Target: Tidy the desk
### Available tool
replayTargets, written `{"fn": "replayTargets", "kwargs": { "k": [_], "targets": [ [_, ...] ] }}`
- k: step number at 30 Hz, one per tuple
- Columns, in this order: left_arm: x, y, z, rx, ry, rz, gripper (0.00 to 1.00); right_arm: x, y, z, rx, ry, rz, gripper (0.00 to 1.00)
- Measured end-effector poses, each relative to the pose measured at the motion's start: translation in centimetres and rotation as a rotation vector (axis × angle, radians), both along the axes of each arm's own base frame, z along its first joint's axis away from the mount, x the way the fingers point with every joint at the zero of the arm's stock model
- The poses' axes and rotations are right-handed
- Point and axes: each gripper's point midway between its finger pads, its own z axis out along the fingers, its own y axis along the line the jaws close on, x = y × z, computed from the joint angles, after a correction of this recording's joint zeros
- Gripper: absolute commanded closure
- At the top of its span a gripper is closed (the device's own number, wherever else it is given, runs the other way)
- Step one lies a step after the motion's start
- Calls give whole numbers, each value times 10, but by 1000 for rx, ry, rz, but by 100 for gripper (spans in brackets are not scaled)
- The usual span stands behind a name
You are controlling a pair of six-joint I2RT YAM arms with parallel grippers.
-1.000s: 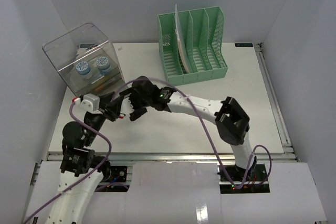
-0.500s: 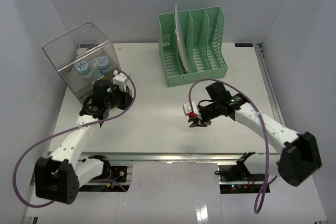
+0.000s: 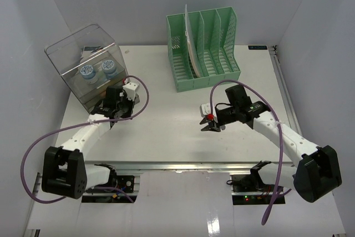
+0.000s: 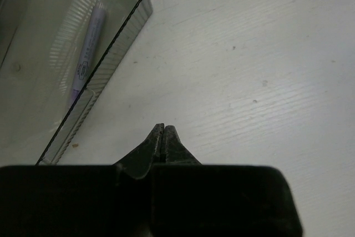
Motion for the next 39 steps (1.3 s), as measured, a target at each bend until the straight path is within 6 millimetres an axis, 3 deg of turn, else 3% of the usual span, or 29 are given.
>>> {"fn": "replayTargets", "kwargs": {
  "k": [4, 11, 15, 17, 18, 23, 31, 35, 37, 39],
  "targets": [
    [2, 14, -27, 87, 69, 39, 90, -1, 0, 1, 9, 6, 3, 62],
    [9, 43, -60, 267, 139, 77, 71, 0, 0, 1, 13, 16, -4, 62],
    [32, 58, -69, 376, 106, 107, 38, -2, -2, -3, 11, 30, -8, 62],
    [47, 68, -64, 429, 55, 145, 12, -1, -2, -3, 12, 31, -10, 62],
    [54, 72, -60, 451, 28, 161, 4, -1, -3, -3, 13, 31, -12, 62],
    [80, 90, -47, 538, -84, 232, 2, 0, -3, -3, 13, 31, -17, 62],
    [91, 100, -45, 566, -113, 266, 2, 3, -5, -5, 9, 37, -26, 62],
    [87, 97, -43, 508, -114, 281, 2, 5, -7, -6, 7, 43, -37, 60],
    [81, 90, -35, 445, -123, 285, 2, 6, -8, -6, 7, 44, -45, 59],
    [77, 77, -14, 338, -165, 272, 2, 9, -10, -6, 7, 52, -64, 58]
  ]
}}
